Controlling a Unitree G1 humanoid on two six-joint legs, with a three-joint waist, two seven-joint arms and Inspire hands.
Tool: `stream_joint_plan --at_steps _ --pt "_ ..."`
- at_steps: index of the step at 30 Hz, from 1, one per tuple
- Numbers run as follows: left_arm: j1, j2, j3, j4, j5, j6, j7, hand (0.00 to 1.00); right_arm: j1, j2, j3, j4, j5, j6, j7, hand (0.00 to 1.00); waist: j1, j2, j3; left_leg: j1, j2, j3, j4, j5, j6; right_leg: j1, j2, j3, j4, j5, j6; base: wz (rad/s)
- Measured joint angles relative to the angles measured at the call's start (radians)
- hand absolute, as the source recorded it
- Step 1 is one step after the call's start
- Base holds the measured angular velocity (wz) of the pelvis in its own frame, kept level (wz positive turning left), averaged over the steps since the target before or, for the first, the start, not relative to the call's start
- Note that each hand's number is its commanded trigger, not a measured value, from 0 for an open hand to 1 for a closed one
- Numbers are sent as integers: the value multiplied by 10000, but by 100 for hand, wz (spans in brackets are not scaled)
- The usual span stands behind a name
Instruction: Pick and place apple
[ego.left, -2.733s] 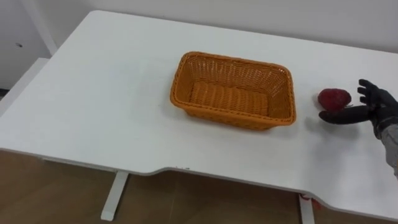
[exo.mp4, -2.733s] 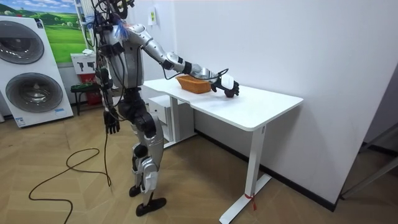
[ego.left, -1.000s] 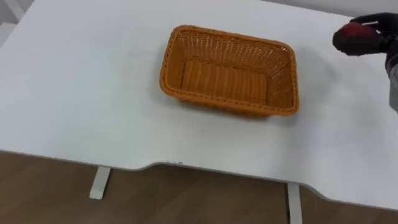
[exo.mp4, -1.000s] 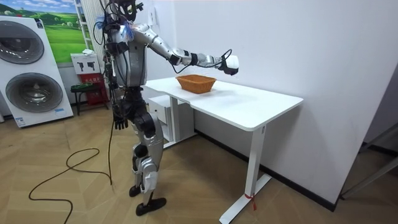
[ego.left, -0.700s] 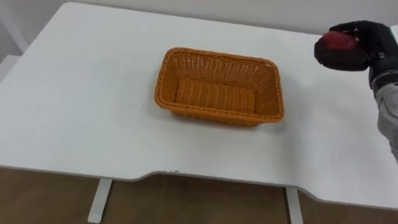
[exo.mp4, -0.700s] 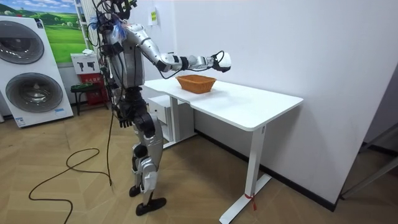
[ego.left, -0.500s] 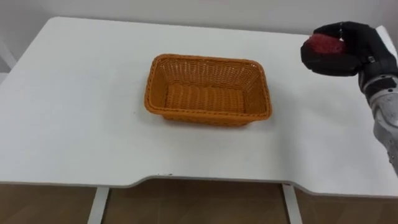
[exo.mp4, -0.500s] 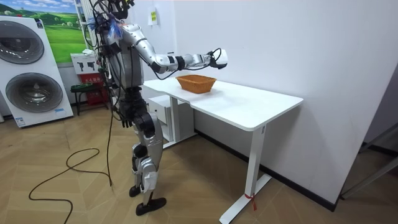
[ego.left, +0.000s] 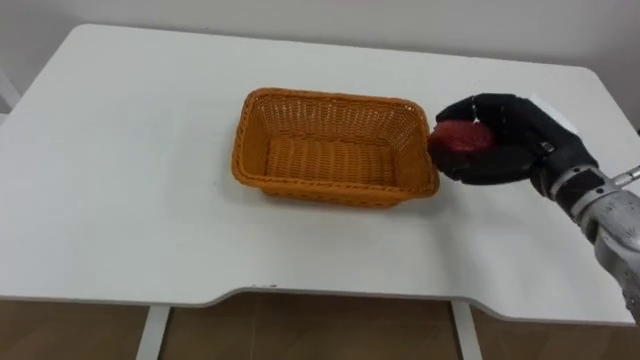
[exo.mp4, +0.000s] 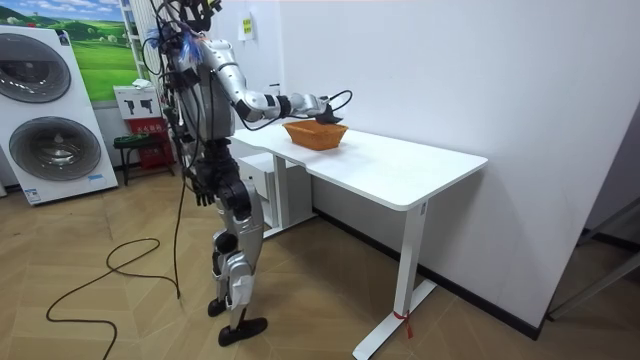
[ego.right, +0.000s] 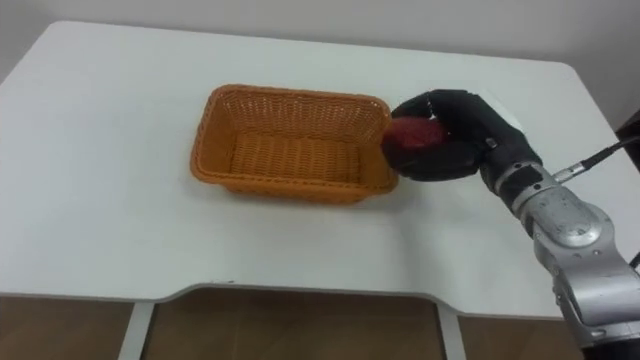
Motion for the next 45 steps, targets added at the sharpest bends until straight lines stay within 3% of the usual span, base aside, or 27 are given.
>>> stream_joint_plan --at_steps 4,9,11,20,30,36,37,38,45 --pt "-160 -1 -6 9 -3 -10 -96 0 45 323 17 -69 -126 -1 358 100 99 38 9 81 13 24 -99 -2 -4 68 34 165 -7 0 0 -4" --pt "-341 -1 -8 8 -3 -14 -140 0 43 439 99 -84 -252 0 692 100 211 47 0 77 10 69 -103 -2 -3 49 65 204 0 1 1 -3" --pt "-325 -6 -13 9 -4 -17 -228 0 44 699 100 -287 -636 0 751 100 207 69 -8 82 12 70 -89 -1 -2 52 65 213 5 1 1 0" --pt "-323 -22 -225 11 -117 -18 -271 0 12 998 376 -483 -770 1 840 100 213 131 -37 156 -5 24 -95 0 0 144 57 176 7 1 1 1" --pt "-271 -30 -186 277 90 -33 -290 0 -217 1005 362 -859 -782 1 747 100 233 128 -2 220 -20 16 -104 -1 0 259 60 166 7 1 2 1" --pt "-222 -70 70 449 441 26 -369 0 -911 1003 161 -846 -640 2 519 100 210 107 19 197 -33 -59 -102 18 3 260 54 48 7 0 5 3" --pt "-218 -95 199 447 587 53 -414 0 -1137 1003 100 -833 -637 2 444 28 200 92 23 190 -33 -76 -103 22 1 261 51 5 6 0 5 10" --pt "-217 -95 223 446 706 90 -427 0 -1315 1002 8 -832 -635 2 392 0 193 71 14 173 -37 -130 -101 28 0 264 48 -68 5 0 5 11" --pt "-172 -92 201 448 722 202 -397 0 -1905 987 -40 -303 -628 2 79 0 240 -47 -52 221 -50 -263 -100 32 1 344 46 -97 3 0 5 8"
